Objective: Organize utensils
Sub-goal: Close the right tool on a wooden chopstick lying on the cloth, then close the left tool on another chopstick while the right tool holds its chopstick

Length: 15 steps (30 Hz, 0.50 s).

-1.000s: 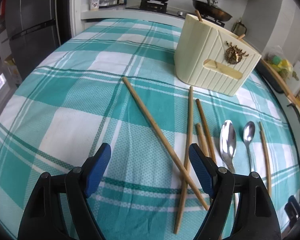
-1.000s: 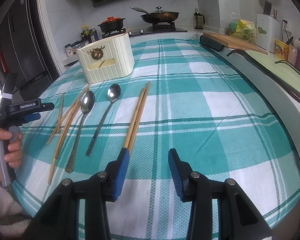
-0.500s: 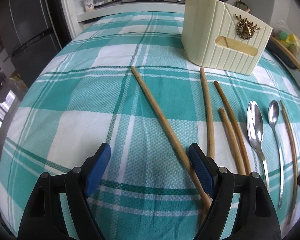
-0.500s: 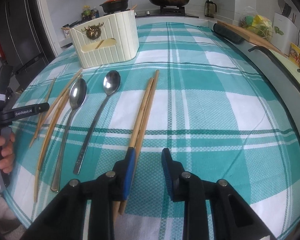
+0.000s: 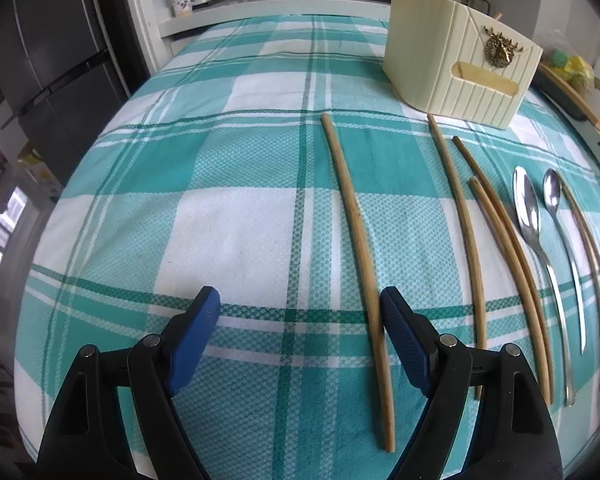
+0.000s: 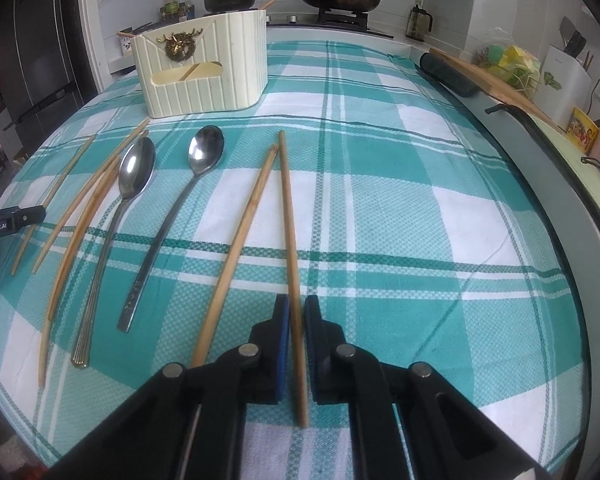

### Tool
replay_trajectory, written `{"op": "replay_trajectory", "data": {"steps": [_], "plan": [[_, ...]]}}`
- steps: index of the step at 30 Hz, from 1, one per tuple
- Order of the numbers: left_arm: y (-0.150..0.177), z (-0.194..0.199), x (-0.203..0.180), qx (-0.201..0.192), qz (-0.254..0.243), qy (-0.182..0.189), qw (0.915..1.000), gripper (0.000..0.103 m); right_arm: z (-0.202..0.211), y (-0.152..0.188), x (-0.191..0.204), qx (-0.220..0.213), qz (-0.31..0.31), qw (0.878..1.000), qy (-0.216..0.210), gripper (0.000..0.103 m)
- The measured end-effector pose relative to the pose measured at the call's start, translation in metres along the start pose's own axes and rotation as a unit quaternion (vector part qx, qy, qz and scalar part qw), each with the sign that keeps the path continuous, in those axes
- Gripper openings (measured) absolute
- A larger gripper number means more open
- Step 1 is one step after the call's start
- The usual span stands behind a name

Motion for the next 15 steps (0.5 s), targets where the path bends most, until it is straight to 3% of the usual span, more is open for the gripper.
{"op": "replay_trajectory", "data": {"steps": [6, 10, 15], "plan": [[0.002, -0.001, 0.012, 0.009, -0.004, 0.005, 0.9999, 0.086, 0.003, 0.003, -0.008, 0.02, -0.005, 1.0, -0.001, 0.009], [0.003, -0.002, 0.015, 0.012, -0.013, 0.01, 0.9998, 0.089, 0.002, 0.002, -0.006, 0.033, 0.027, 0.999, -0.014, 0.022], [0.0, -0.005, 0.017, 0.024, -0.023, 0.025, 0.9991, 0.09, 0.001, -0.001, 0.0, 0.043, 0.077, 0.996, -0.021, 0.023]]}}
Point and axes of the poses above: each gripper's, at about its wrist camera, not at the fingertips, and z roughly against the way its jaws point, x to its left, y to its underside, the point moved 4 cm from there along -z, roughly the way its jaws point, and after that the axes turned 3 degrees about z, right-handed, at the moved point
